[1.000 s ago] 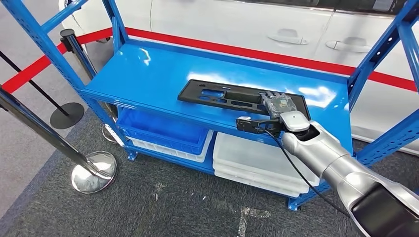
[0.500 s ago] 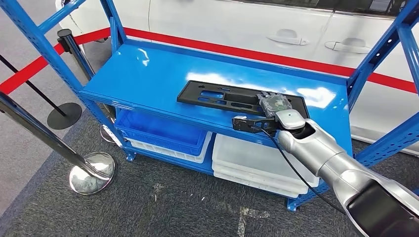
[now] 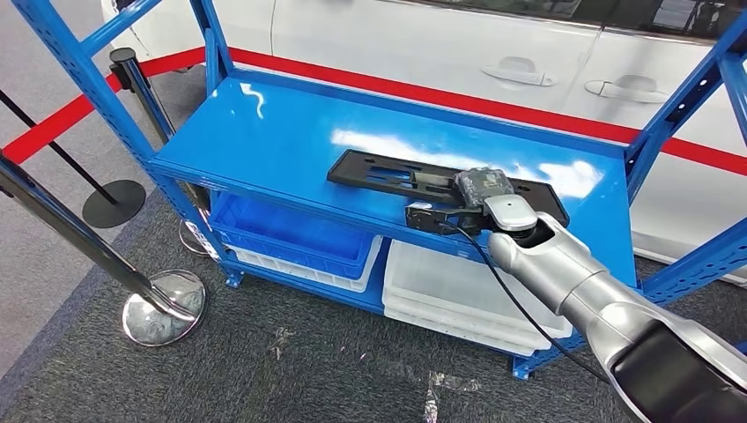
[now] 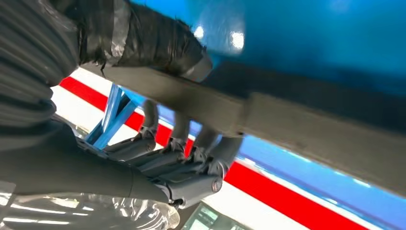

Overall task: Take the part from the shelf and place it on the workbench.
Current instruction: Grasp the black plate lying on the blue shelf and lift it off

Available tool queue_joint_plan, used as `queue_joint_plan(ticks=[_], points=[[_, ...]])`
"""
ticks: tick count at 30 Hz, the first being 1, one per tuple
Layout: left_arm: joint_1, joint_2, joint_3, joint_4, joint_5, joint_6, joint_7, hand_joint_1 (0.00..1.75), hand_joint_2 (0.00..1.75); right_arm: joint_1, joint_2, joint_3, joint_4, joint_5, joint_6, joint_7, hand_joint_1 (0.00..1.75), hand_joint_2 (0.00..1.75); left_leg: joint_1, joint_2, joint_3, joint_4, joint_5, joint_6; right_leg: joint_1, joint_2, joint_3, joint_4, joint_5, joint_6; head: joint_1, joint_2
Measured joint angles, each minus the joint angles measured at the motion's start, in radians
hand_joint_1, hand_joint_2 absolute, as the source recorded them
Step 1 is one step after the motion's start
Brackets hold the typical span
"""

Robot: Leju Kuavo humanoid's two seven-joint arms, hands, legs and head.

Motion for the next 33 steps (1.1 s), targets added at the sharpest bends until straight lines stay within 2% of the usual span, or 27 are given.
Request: queue_joint_plan(ticks=[10, 16, 18, 22, 25, 33], points=[[0.0, -0.001, 0.004, 0.0, -0.002, -0.007, -0.007, 0.0, 0.0, -0.002, 0.0, 0.0, 0.0, 0.002, -0.016, -0.011, 1.75, 1.75, 0.002, 0.0, 0.006, -0.005, 0.0, 0.0, 0.001, 0.0, 0.003, 0.0, -0.001, 0.002, 0.0, 0.0], [0.0, -0.001, 0.007, 0.0, -0.006, -0.009, -0.008, 0.0, 0.0, 0.003, 0.0, 0.0, -0.011, 0.048, -0.083, -0.002, 1.75, 1.75, 0.002, 0.0, 0.009, -0.009, 0.002, -0.003, 0.001, 0.0, 0.002, 0.0, -0.001, 0.002, 0.0, 0.0], [0.0, -0.001, 0.007, 0.0, -0.009, -0.009, -0.007, 0.0, 0.0, 0.004, -0.001, 0.0, -0.023, 0.098, -0.139, 0.011, 1.75, 1.75, 0.002, 0.0, 0.009, -0.01, 0.002, -0.004, 0.001, 0.0, 0.002, 0.0, -0.001, 0.002, 0.0, 0.0], [0.003, -0.001, 0.008, 0.0, -0.023, -0.008, -0.003, 0.0, 0.0, -0.013, -0.012, -0.001, -0.111, 0.3, -0.296, 0.057, 1.75, 1.75, 0.002, 0.002, 0.009, -0.011, 0.003, -0.004, 0.001, 0.004, 0.0, 0.0, -0.001, 0.002, 0.0, 0.0], [0.003, -0.003, 0.008, 0.0, -0.031, -0.005, -0.002, 0.0, 0.0, -0.049, -0.021, -0.009, -0.211, 0.397, -0.296, 0.069, 1.75, 1.75, 0.002, 0.005, 0.011, -0.012, 0.002, -0.004, 0.001, 0.008, 0.0, 0.0, -0.001, 0.002, -0.001, 0.0], [0.004, -0.009, 0.008, 0.0, -0.037, -0.005, -0.003, 0.0, 0.0, -0.063, -0.04, -0.027, -0.371, 0.441, -0.301, 0.069, 1.75, 1.75, 0.003, 0.004, 0.012, -0.014, 0.003, -0.004, 0.002, 0.007, 0.001, 0.0, -0.001, 0.001, 0.0, 0.0]])
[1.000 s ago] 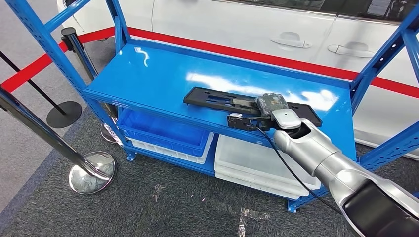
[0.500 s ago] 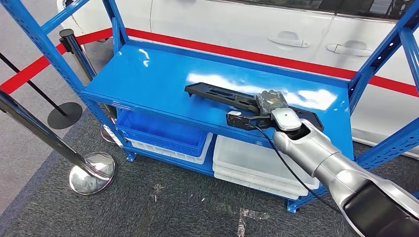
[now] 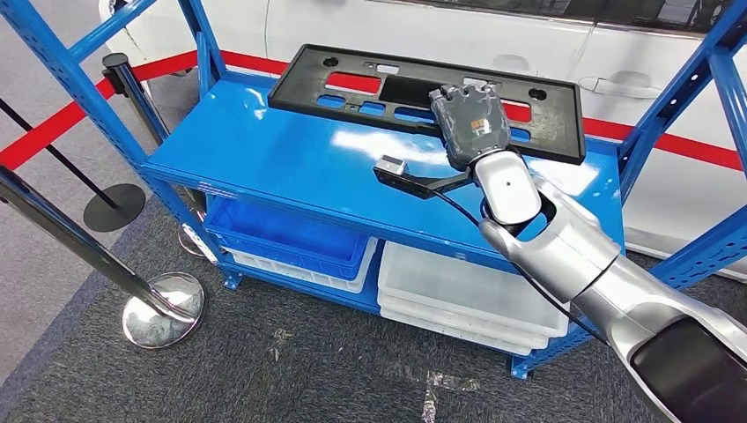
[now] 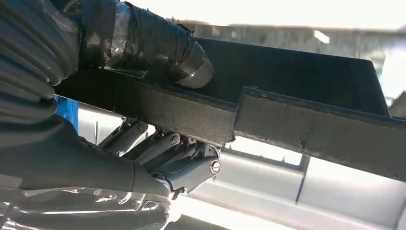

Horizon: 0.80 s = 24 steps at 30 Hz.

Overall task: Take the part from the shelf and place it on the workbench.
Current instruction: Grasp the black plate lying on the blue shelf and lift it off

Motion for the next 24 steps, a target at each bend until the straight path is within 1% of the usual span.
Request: queue_joint_plan(ticks=[3, 7, 11, 15, 20, 24], points=[[0.001, -0.001, 0.0, 0.0, -0.004, 0.0, -0.005, 0.0, 0.0, -0.015, -0.006, -0.004, -0.051, 0.045, -0.011, -0.008, 1.75, 1.75, 0.0, 0.001, 0.0, 0.0, 0.0, 0.0, 0.0, 0.001, 0.0, 0.0, 0.0, 0.0, 0.0, 0.0], [0.0, -0.002, 0.001, 0.0, -0.006, 0.004, -0.01, 0.0, 0.0, -0.076, -0.007, -0.014, -0.146, 0.062, 0.062, -0.023, 1.75, 1.75, 0.0, 0.001, 0.0, 0.0, 0.0, 0.0, 0.0, 0.001, -0.001, 0.0, 0.001, 0.0, 0.0, 0.0], [0.0, -0.004, 0.004, 0.0, -0.004, 0.01, -0.009, 0.0, 1.75, -0.125, -0.007, -0.02, -0.224, 0.038, 0.118, -0.03, 1.75, 1.75, 0.0, 0.0, 0.0, -0.001, 0.0, 0.0, 0.0, 0.0, 0.0, 0.0, 0.0, 0.0, 0.0, 0.0], [0.0, -0.005, 0.019, 0.0, 0.006, 0.004, -0.01, 0.0, 1.75, -0.166, -0.008, -0.021, -0.303, -0.041, 0.155, -0.038, 1.75, 1.75, 0.0, 0.001, 0.0, -0.001, 0.0, 0.0, 0.0, 0.001, -0.001, 0.0, 0.0, -0.001, 0.0, 0.0], [-0.002, -0.005, 0.026, 0.0, 0.009, -0.003, -0.013, 0.0, 1.75, -0.196, -0.008, -0.021, -0.37, -0.094, 0.184, -0.041, 1.75, 1.75, 0.0, 0.0, 0.001, -0.001, 0.0, -0.001, 0.0, 0.001, 0.0, 0.0, 0.0, -0.001, 0.0, 0.0], [-0.002, -0.005, 0.027, 0.0, 0.009, -0.02, -0.036, 0.0, 1.75, -0.218, -0.008, -0.018, -0.417, -0.169, 0.244, -0.056, 1.75, 1.75, 0.0, 0.0, 0.001, -0.001, 0.0, -0.001, 0.0, 0.001, 0.0, 0.0, 0.0, -0.001, 0.0, 0.0]])
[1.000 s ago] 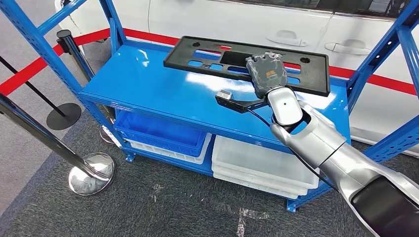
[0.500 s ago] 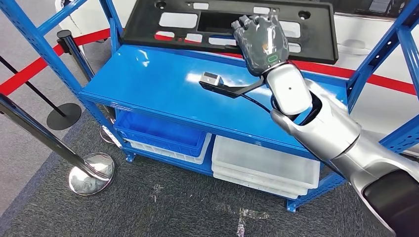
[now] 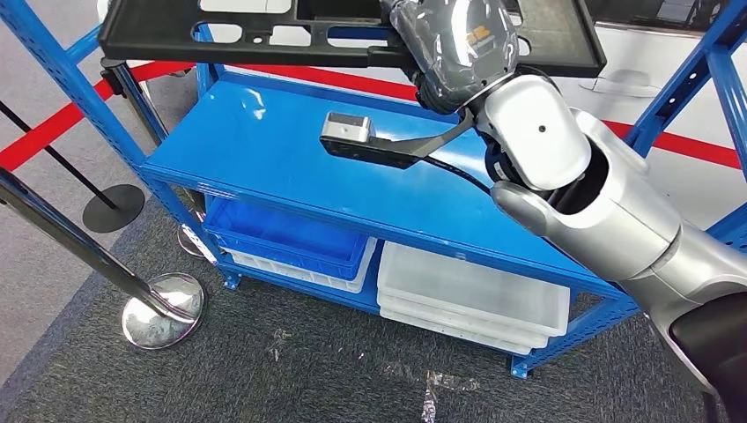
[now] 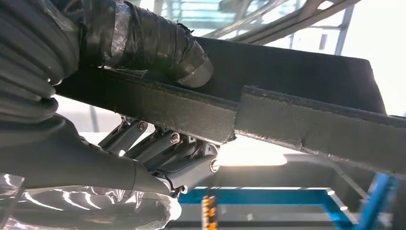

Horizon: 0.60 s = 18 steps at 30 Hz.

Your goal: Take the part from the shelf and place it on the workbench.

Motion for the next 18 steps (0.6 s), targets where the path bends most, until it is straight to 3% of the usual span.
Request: queue_joint_plan(ticks=[7, 18], points=[[-0.001, 0.0, 0.01, 0.0, 0.007, -0.018, -0.007, 0.0, 1.75, -0.014, 0.004, 0.03, -0.069, -0.133, 0.081, -0.01, 1.75, 1.75, 0.0, 0.0, 0.0, 0.0, 0.0, 0.0, 0.0, 0.0, 0.0, 0.0, 0.0, 0.0, 0.0, 0.0], [0.0, 0.0, 0.016, 0.0, 0.027, -0.003, -0.004, 0.0, 1.75, -0.026, 0.003, 0.066, -0.112, -0.271, 0.106, -0.022, 1.75, 1.75, 0.0, 0.0, 0.0, 0.0, 0.0, 0.0, 0.0, 0.0, 0.0, 0.0, 0.0, 0.0, 0.0, 0.0]])
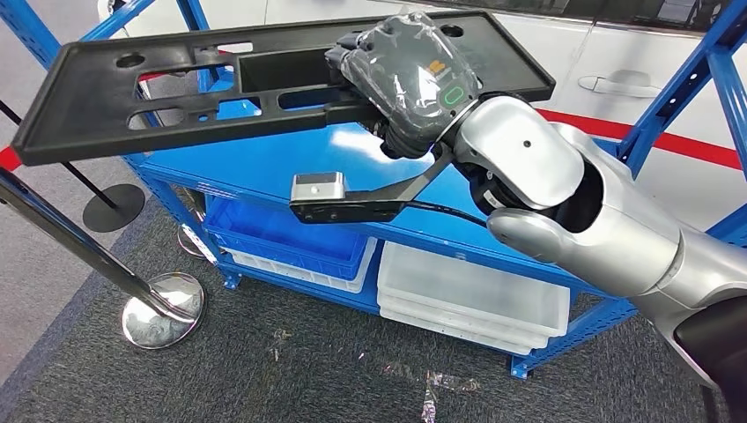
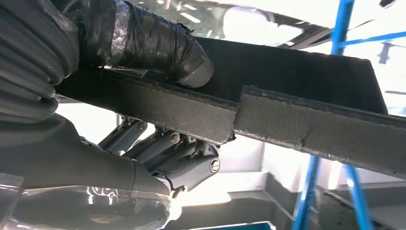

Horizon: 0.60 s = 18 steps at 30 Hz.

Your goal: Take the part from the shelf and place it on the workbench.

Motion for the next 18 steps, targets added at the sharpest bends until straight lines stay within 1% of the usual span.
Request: queue_joint_plan(ticks=[18], points=[[0.0, 0.001, 0.0, 0.0, -0.012, 0.002, 0.003, 0.0, 1.75, -0.003, -0.024, 0.008, -0.022, -0.02, -0.024, -0.001, 1.75, 1.75, 0.0, 0.0, 0.0, 0.0, 0.0, 0.0, 0.0, 0.0, 0.0, 0.0, 0.0, 0.0, 0.0, 0.0]])
